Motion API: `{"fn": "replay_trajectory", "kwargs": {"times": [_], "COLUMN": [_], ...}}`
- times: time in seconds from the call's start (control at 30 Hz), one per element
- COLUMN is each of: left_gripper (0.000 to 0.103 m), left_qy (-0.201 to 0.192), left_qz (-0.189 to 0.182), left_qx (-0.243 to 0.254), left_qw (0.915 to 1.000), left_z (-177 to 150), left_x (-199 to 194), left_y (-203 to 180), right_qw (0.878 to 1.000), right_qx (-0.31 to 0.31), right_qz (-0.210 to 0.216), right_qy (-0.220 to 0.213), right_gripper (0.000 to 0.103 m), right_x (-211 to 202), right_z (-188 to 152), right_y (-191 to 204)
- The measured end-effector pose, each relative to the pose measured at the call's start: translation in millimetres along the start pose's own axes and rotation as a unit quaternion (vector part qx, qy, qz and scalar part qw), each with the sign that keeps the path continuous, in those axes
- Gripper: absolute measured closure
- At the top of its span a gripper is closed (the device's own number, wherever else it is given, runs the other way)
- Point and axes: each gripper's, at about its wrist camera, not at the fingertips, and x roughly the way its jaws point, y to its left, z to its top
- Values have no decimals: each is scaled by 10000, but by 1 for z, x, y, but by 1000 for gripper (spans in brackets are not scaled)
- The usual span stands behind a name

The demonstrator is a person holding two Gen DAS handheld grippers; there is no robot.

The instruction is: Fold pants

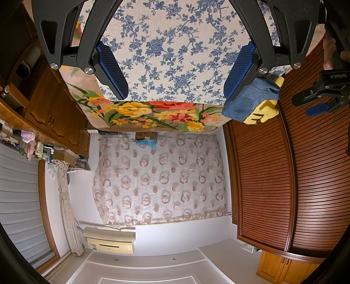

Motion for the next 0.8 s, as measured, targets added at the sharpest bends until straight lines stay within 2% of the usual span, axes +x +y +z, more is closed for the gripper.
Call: {"fn": "replay_trajectory", "kwargs": {"times": [0.8], "left_gripper": [0], "left_qy": [-9], "left_qz": [-5], "left_qx": [3], "left_qw": [10000], "left_z": [-1], "left_x": [-1], "left_y": [0], "right_qw": [10000], "right_qx": [11], "right_qz": [-4], "right_qy": [1], "right_gripper": [13], "right_x": [0], "right_z": [-3], "right_y": [1]}}
